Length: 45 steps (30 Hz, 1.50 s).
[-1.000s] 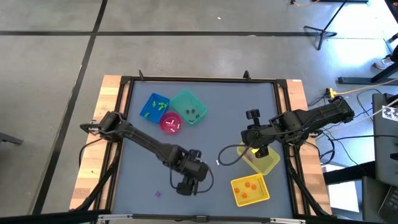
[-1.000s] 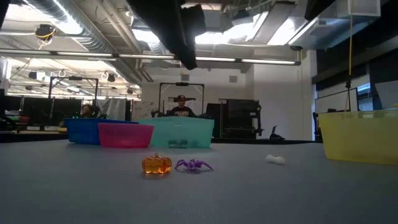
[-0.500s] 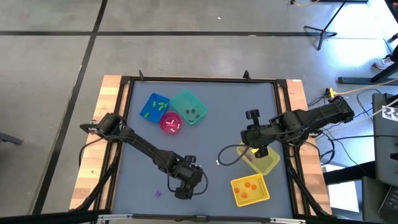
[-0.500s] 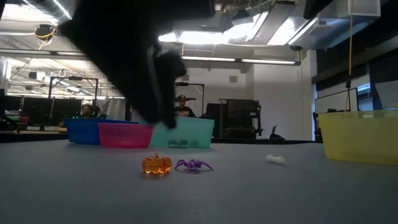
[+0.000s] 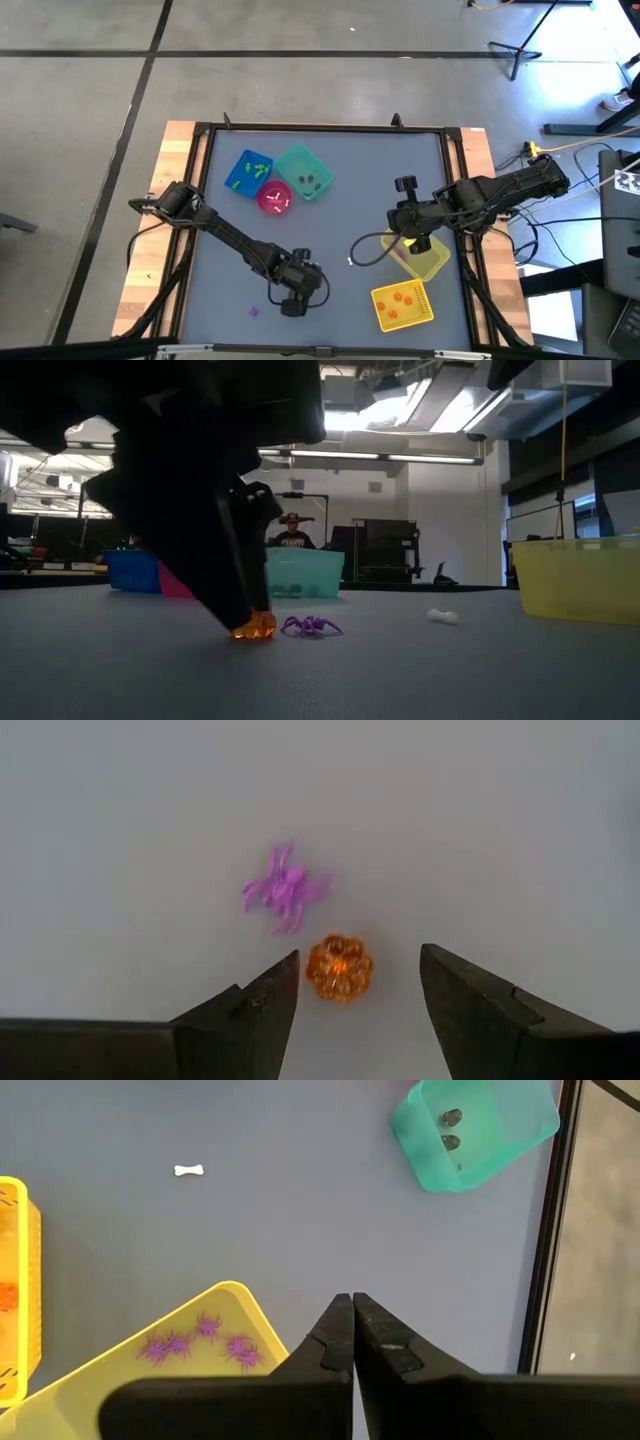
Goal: Sort Halloween decoration
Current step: Put the orange pumpkin toy into the yellow bin
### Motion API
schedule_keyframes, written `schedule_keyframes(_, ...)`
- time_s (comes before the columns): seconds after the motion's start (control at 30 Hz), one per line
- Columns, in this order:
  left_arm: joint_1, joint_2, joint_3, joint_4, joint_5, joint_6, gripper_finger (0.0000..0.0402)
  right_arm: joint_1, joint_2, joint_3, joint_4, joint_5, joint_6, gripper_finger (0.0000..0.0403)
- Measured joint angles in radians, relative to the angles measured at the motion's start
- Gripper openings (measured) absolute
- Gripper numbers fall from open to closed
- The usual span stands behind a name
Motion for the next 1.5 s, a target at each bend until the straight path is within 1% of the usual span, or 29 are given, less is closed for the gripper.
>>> schedule_keyframes(0.2,0.000,0.000,-0.029,0.049,0.000,-0.001,0.0192,0.000,0.000,0.000,0.007,0.000,0.000,0.0001)
schedule_keyframes(0.7,0.005,-0.001,-0.041,0.062,-0.001,-0.031,0.0192,0.000,0.000,0.000,0.008,0.000,0.000,0.0001)
schedule_keyframes(0.8,0.005,-0.001,-0.041,0.064,-0.018,-0.051,0.0192,0.000,0.000,0.000,0.008,0.000,0.000,0.0001)
schedule_keyframes(1.27,0.005,-0.001,-0.041,0.056,-0.027,-0.051,0.0192,0.000,0.000,0.000,0.008,0.000,0.000,0.0001)
schedule_keyframes(1.37,0.005,0.005,-0.041,0.057,-0.027,-0.050,0.0185,0.000,0.000,0.000,0.008,0.000,0.000,0.0001)
schedule_keyframes(1.5,0.005,0.015,-0.041,0.060,-0.025,-0.050,0.0166,0.000,0.000,0.000,0.007,0.000,0.000,0.0001)
